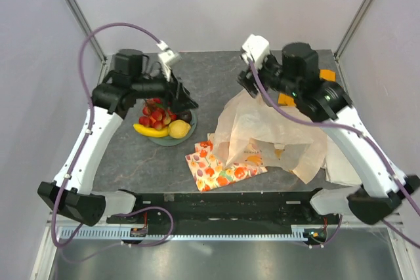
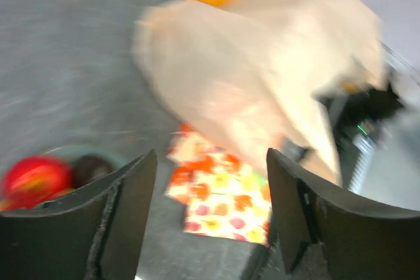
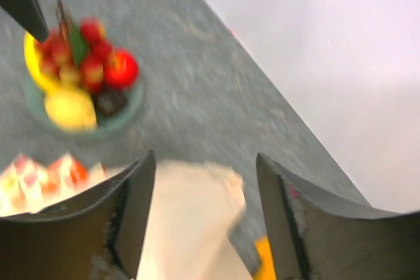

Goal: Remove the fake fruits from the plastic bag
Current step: Take out the fake fruit from the plastic bag.

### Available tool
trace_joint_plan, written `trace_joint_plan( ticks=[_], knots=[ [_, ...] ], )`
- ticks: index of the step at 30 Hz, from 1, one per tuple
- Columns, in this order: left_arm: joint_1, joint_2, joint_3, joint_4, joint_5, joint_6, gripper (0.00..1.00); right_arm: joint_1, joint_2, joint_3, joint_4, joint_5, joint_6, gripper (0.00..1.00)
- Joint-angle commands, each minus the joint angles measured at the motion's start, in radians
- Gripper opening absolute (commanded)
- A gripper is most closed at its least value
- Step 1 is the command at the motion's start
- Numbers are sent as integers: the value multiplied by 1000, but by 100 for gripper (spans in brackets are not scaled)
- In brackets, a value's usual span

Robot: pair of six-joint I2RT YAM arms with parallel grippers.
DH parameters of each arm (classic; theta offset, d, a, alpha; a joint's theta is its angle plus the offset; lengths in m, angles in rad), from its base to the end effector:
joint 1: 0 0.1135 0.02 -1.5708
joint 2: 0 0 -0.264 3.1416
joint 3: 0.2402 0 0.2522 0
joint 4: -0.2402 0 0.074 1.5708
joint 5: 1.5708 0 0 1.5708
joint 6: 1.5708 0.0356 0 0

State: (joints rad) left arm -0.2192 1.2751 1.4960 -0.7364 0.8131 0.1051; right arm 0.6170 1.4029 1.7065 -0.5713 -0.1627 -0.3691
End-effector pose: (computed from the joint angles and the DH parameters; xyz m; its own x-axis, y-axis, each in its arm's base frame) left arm 0.2429 -0.0806 0.4297 -0.3981 0.1626 -0.9028 0.8126 0.5192 -0.2649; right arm 0.2389 0.1765 0.4754 0.0507 -0.4005 -0.9149 -0.7292 0.6111 -0.3080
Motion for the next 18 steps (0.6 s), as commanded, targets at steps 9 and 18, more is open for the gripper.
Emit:
trace_joint_plan(
  ticks=[9, 18],
  knots=[
    [-451, 35, -106, -210, 80, 324, 79, -14, -271, -148, -632, -135, -307, 49],
    [-620, 67, -265, -20, -104, 233, 95, -14, -324, -332, -753, -167, -438, 46]
  ],
)
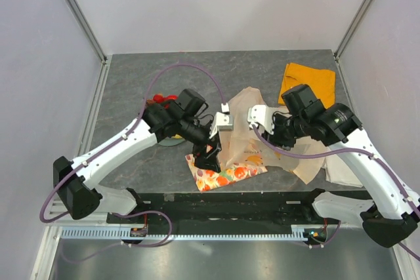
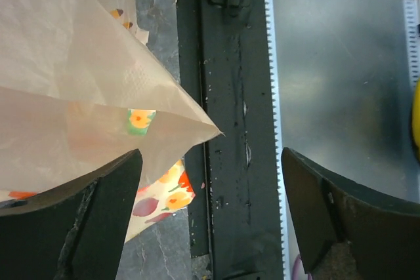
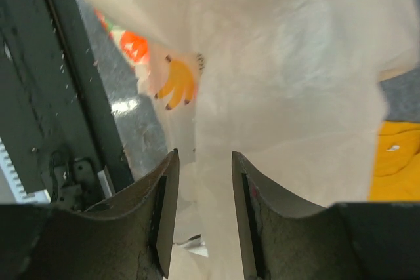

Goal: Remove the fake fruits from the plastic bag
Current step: Take out the fake fruit from the plastic bag.

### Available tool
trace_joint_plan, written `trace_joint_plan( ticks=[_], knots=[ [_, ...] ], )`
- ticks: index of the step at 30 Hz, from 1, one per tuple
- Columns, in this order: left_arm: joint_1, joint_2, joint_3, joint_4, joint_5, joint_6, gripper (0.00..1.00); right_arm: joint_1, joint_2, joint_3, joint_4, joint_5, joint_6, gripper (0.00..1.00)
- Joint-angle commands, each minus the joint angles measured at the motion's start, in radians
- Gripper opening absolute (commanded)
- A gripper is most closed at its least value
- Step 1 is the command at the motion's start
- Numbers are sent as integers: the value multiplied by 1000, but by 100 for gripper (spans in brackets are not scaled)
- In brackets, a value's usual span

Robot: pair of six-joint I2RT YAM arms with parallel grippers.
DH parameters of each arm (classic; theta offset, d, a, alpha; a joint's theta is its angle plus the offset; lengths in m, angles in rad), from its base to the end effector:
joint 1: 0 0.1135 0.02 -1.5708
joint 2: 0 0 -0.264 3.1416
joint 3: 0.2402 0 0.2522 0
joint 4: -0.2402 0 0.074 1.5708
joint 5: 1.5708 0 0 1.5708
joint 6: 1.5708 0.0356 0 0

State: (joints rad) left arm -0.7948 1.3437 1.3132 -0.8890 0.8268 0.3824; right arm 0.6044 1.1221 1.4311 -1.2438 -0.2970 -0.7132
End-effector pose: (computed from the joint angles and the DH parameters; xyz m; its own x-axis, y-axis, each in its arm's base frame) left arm 0.1681 -0.2087 0.3452 -0.2199 0.5848 -0.7808 0.9462 -0.0671 -0.3167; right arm 0.1461 0.1136 0.3961 -0.0515 -0.7959 -0.6032 -0.9522 0.2213 -0.2106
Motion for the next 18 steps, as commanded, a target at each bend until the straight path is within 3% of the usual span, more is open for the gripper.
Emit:
trace_joint_plan(
  ticks=[1, 7, 9, 12, 14, 15, 18],
  knots=[
    [-66, 5, -94, 146, -123, -65, 98, -2, -48, -87, -77, -28, -104, 47],
    [-115, 37, -127, 274, -227, -189, 99, -3, -54, -197, -8, 11, -109, 48],
    [-116, 70, -105, 315, -244, -218, 97, -2, -61, -251, 104, 83, -57, 49],
    [-115, 149, -49, 312, -285, -220, 74, -3, -58, -387, 309, 232, 75, 50],
    [-92, 169, -7, 291, -287, -229, 8, -9, -30, -409, 442, 274, 138, 53],
    [-60, 164, -2, 292, -290, -249, 2, -11, -12, -400, 466, 288, 146, 53],
    [9, 164, 32, 311, -275, -304, 2, -17, 94, -350, 543, 354, 173, 52]
  ],
)
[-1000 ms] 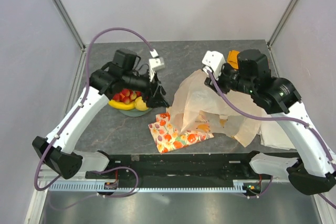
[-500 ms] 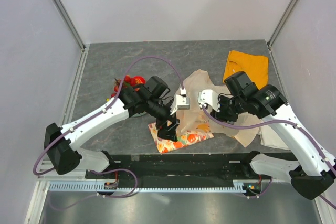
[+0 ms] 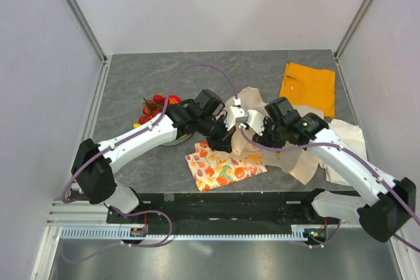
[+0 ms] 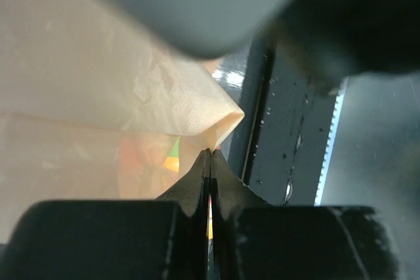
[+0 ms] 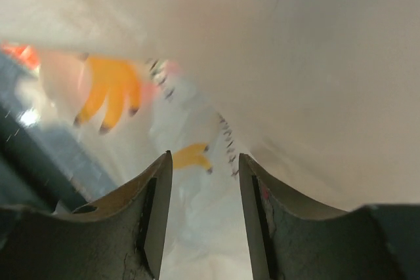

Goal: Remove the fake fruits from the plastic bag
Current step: Take out the fake fruit from the plastic bag.

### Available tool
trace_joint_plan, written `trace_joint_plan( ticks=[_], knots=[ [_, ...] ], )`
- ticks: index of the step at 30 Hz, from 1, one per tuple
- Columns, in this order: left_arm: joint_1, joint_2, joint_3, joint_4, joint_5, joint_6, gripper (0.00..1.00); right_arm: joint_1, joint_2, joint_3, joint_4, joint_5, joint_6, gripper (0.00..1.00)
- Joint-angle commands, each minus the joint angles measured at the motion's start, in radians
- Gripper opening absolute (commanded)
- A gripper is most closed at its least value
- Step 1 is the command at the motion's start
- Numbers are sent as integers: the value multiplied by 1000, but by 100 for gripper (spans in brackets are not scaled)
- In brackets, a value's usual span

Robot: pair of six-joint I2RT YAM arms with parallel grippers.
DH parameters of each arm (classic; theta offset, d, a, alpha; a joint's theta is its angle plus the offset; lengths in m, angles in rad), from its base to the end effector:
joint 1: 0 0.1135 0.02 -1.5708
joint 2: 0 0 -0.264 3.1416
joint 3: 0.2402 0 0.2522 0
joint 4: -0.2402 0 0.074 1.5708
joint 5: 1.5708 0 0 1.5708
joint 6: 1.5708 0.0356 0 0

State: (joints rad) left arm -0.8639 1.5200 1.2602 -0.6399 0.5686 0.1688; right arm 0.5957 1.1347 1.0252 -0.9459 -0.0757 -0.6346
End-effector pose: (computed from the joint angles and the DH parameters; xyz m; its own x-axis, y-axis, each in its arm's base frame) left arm 0.1955 -0.2584 0.2908 -0.3572 0.6362 -0.6839 0.9315 0.1885 -0.3112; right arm 0.1744 0.1215 0.2904 -0.2300 -0.8701 -0.4359 -0.9024 0.3584 -0.2392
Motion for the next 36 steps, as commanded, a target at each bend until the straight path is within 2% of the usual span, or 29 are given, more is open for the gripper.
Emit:
trace_joint_plan(
  ticks=[1, 5, 10, 13, 17, 19, 24, 28, 32, 34, 36],
  knots=[
    [100, -6, 100, 68, -9, -115, 2, -16, 129, 67, 274, 157, 92, 52],
    [167, 34, 209, 105, 27, -221, 2, -59, 207, 114, 321, 203, 56, 50],
    [215, 97, 268, 149, 100, -351, 2, -83, 325, 136, 386, 277, 30, 47],
    [218, 120, 263, 161, 134, -368, 2, -91, 379, 90, 432, 350, -19, 44],
    [224, 143, 265, 163, 160, -358, 2, -109, 360, -19, 437, 427, -40, 42],
    [226, 147, 265, 166, 160, -348, 2, -111, 314, -42, 372, 424, -19, 42],
    [236, 152, 251, 180, 160, -339, 2, -109, 192, -60, 144, 298, 46, 41],
    [238, 164, 260, 189, 166, -339, 2, -125, 172, -59, 159, 307, 32, 41],
    [238, 181, 278, 197, 174, -345, 2, -143, 229, 28, 232, 255, 7, 41],
    [238, 187, 284, 198, 180, -347, 2, -151, 304, 70, 246, 255, 6, 45],
    [238, 186, 285, 200, 189, -348, 2, -189, 347, 101, 274, 245, 30, 53]
  ],
)
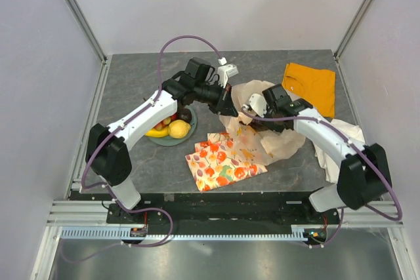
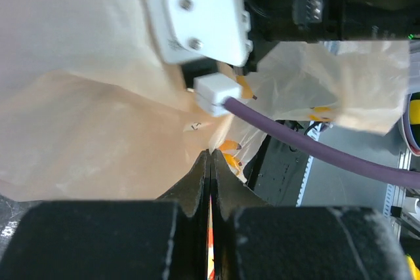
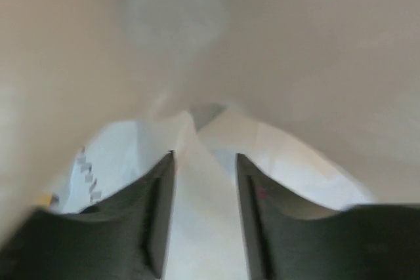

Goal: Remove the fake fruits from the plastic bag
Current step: Take out the fake fruit from the plastic bag.

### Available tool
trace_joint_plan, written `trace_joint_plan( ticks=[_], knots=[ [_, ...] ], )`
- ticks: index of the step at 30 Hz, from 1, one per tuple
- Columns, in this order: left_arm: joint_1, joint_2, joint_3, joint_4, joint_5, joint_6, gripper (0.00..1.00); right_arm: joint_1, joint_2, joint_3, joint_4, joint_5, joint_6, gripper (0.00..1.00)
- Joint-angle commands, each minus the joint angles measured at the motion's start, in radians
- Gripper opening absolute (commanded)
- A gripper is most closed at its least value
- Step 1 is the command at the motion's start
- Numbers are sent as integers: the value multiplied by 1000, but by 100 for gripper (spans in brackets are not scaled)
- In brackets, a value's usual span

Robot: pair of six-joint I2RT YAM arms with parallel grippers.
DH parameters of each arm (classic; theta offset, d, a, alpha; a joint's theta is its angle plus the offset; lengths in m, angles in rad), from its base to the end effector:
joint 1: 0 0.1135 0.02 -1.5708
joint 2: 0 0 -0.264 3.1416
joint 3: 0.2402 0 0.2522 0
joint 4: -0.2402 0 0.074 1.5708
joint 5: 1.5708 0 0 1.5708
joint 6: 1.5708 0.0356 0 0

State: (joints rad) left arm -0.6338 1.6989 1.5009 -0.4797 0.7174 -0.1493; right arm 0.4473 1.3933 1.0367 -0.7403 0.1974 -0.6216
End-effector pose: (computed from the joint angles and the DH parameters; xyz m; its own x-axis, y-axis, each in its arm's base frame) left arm 0.2958 -0.2464 0.3228 -0.6274 0.3220 -0.7090 0.7742 0.3557 -0.5235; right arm 0.2497 0.1120 0.2472 -0.4522 -0.8503 -0.2694 -0.7464 0.5261 -0.4076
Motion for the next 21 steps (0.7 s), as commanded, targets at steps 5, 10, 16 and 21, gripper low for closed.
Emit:
trace_joint_plan(
  ticks=[5, 10, 16, 21],
  knots=[
    [6, -5, 24, 55, 40, -35, 2, -105, 251, 216, 47, -98, 118, 66],
    [8, -11, 13, 58, 42, -27, 2, -147, 360, 283, 15, -194, 215, 74],
    [8, -25, 1, 55, 36, -19, 2, -148, 420, 292, 4, -269, 232, 89],
    [8, -31, -4, 55, 24, -13, 2, -148, 458, 273, 12, -210, 250, 89]
  ],
)
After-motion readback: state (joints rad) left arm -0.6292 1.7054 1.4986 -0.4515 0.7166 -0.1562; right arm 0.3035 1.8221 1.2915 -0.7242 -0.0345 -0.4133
